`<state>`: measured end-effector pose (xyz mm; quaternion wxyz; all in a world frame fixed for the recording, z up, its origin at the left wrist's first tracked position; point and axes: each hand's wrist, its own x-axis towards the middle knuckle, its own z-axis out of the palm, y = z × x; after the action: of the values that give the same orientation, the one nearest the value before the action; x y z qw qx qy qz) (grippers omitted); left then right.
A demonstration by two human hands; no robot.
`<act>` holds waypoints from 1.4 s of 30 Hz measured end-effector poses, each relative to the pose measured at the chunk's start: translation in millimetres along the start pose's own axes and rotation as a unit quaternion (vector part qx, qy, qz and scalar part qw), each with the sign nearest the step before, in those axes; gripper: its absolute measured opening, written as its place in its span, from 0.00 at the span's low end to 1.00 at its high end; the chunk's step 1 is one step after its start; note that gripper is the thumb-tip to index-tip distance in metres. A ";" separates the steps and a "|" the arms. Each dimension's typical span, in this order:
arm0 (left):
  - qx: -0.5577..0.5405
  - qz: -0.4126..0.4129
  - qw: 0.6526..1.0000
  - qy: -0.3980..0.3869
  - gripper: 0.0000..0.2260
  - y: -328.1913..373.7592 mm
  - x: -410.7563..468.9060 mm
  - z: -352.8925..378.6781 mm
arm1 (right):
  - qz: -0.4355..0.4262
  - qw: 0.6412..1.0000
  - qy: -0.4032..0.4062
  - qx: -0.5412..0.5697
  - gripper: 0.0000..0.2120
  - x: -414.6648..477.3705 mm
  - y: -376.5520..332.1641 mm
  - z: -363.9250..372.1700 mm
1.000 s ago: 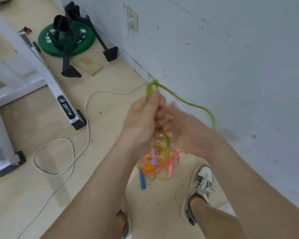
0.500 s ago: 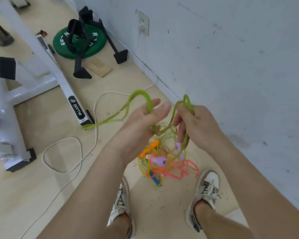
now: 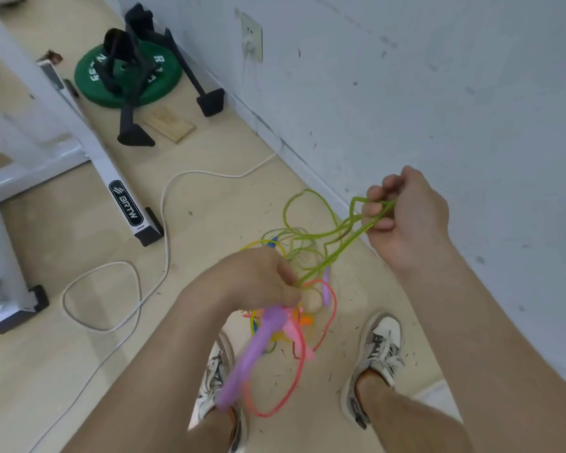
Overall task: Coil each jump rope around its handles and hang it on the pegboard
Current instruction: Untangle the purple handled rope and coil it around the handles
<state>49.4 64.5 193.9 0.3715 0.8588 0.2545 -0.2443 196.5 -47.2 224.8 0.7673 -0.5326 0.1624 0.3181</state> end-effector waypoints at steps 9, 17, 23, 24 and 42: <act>-0.043 0.066 0.993 0.090 0.42 -11.5 -1.3 -3.5 | 0.099 0.985 -0.139 -0.002 0.17 -8.4 -7.8 5.7; -0.375 0.187 0.902 0.101 0.11 27.9 -3.8 3.6 | -0.006 0.948 -0.272 -0.164 0.14 -17.3 -1.9 9.7; -0.703 0.188 0.674 0.125 0.14 41.3 -10.8 -22.7 | 0.051 0.785 -0.478 -0.391 0.15 -11.7 35.2 -9.7; -0.730 0.189 0.641 0.142 0.14 38.0 -11.6 -30.0 | 0.074 0.728 -0.514 -0.447 0.11 -15.0 45.0 -10.7; -0.223 0.121 0.961 0.113 0.05 22.3 -8.1 0.2 | -0.012 0.962 -0.273 -0.012 0.11 -25.2 -4.1 9.2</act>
<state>57.0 49.0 210.2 0.5496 0.8003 0.2371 -0.0357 179.6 -47.7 246.1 0.7798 -0.4366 -0.0641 0.4440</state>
